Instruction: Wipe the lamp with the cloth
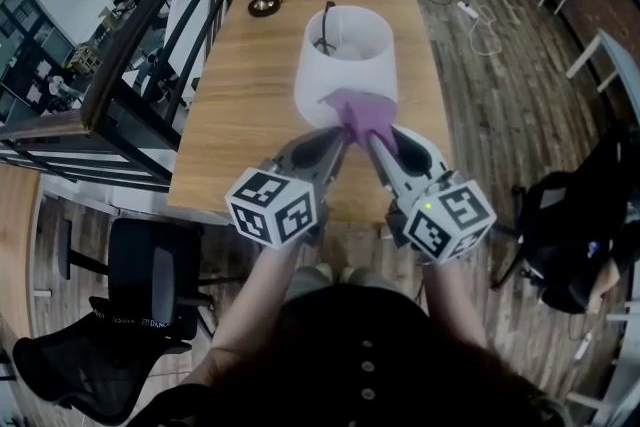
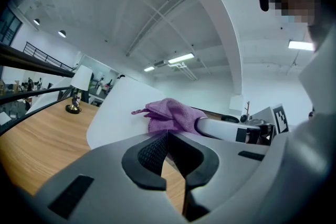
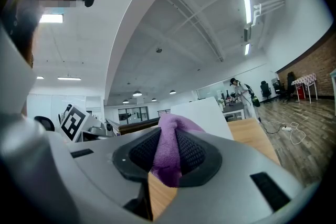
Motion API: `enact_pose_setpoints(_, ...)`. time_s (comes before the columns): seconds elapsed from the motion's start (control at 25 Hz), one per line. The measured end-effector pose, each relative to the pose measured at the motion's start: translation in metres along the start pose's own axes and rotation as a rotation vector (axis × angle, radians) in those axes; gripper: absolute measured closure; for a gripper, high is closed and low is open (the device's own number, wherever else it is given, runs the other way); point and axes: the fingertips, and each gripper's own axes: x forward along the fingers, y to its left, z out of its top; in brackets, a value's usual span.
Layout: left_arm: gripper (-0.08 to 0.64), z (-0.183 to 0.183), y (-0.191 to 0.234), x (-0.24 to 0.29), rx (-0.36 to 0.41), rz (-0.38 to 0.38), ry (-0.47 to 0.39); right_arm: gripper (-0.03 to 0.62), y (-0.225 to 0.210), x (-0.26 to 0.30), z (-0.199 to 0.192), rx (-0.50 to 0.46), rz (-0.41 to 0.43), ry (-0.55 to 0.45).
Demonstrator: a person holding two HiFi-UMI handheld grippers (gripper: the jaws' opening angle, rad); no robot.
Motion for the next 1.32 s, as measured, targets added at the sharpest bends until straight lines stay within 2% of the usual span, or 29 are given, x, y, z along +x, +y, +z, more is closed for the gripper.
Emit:
enact_pose_setpoints(0.72, 0.549, 0.0008, -0.0044, 0.0017, 0.021, -0.013, 0.011, 0.514, 0.0003, 0.0009, -0.0023, -0.004, -0.003, 0.014)
enact_pose_setpoints(1.32, 0.549, 0.0032, -0.007, -0.0018, 0.034, -0.019, 0.004, 0.514, -0.0006, -0.0008, 0.0046, -0.071, 0.008, 0.037)
